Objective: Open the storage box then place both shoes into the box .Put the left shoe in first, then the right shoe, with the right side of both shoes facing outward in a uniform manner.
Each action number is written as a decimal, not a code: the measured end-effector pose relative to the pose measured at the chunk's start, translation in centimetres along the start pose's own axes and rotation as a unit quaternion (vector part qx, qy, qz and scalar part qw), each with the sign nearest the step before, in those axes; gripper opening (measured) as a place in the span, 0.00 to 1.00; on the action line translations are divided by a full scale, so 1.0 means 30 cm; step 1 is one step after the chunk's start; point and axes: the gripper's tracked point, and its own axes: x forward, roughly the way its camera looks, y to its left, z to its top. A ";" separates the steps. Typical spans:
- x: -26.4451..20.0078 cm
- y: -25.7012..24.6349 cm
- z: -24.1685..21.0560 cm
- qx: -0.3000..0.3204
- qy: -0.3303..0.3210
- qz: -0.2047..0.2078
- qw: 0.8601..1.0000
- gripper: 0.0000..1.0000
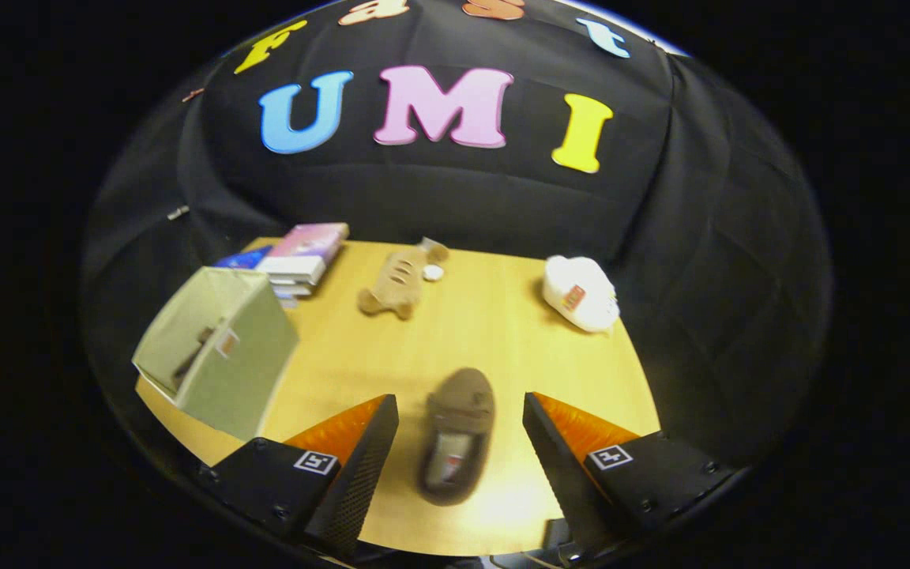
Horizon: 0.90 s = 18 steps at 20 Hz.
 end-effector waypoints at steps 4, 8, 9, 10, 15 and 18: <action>0.101 -0.074 -0.178 -0.013 0.051 -0.007 0.999 0.98; 0.223 -0.069 -0.258 -0.031 0.081 -0.006 0.996 0.93; 0.256 -0.059 -0.273 -0.032 0.085 -0.004 0.996 0.92; 0.285 -0.051 -0.288 -0.030 0.089 -0.002 0.996 0.89; 0.419 -0.017 -0.328 -0.021 0.102 -0.002 0.995 0.80; 0.450 -0.018 -0.315 0.001 0.105 -0.001 0.995 0.42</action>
